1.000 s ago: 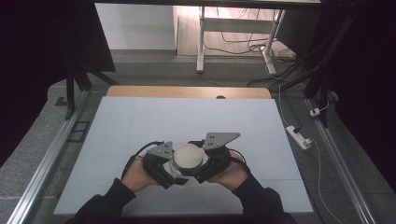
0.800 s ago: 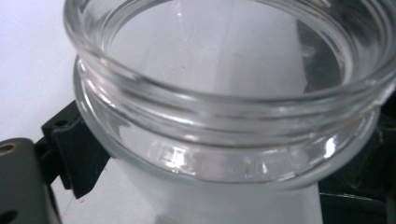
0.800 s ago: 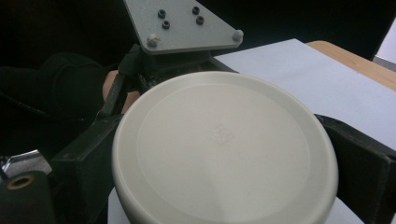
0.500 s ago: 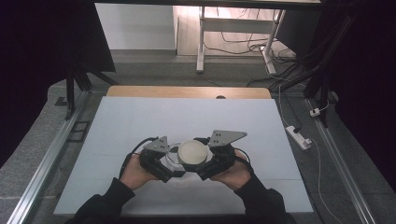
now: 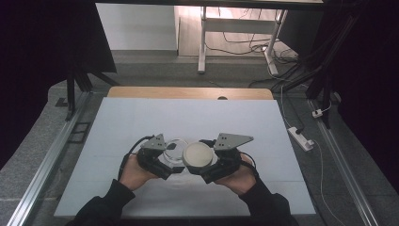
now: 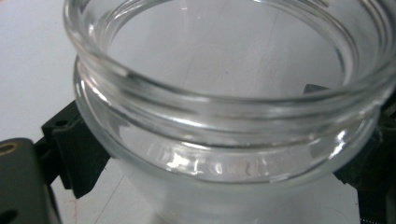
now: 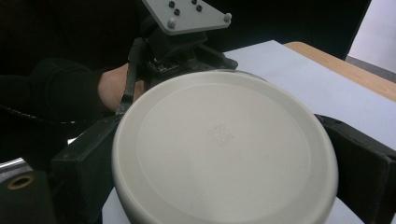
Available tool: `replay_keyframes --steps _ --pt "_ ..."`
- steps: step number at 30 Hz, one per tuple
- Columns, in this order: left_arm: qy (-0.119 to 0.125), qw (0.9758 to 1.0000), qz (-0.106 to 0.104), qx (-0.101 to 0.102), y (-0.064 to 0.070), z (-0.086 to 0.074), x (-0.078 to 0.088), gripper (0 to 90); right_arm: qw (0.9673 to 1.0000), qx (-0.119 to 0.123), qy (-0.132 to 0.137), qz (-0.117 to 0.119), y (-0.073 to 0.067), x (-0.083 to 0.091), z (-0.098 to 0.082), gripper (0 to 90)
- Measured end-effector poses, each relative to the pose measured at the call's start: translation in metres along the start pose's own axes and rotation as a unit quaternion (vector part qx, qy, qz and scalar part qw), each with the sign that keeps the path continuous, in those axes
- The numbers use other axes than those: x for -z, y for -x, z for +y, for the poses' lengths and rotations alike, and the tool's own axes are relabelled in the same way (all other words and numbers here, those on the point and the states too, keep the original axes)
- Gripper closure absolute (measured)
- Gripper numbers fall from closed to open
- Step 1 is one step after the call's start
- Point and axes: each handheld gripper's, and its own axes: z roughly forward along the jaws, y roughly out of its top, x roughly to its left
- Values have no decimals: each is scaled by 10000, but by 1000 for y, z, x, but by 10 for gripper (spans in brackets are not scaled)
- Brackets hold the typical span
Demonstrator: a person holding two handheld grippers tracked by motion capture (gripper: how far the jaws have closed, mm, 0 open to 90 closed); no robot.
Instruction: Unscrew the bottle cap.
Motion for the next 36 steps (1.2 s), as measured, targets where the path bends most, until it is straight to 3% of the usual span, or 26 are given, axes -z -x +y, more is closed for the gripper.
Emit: replay_keyframes --steps 10,24,36 --pt "127 9997 152 119 -5 1 4 77 10000 25 12 -35 -8 6 -6 73" --pt "154 9993 349 61 -9 11 -1 77 9999 24 -33 -98 -18 9 -21 73" --pt "230 9990 380 19 -17 23 -9 77 9999 14 -132 -108 -24 4 -35 73"
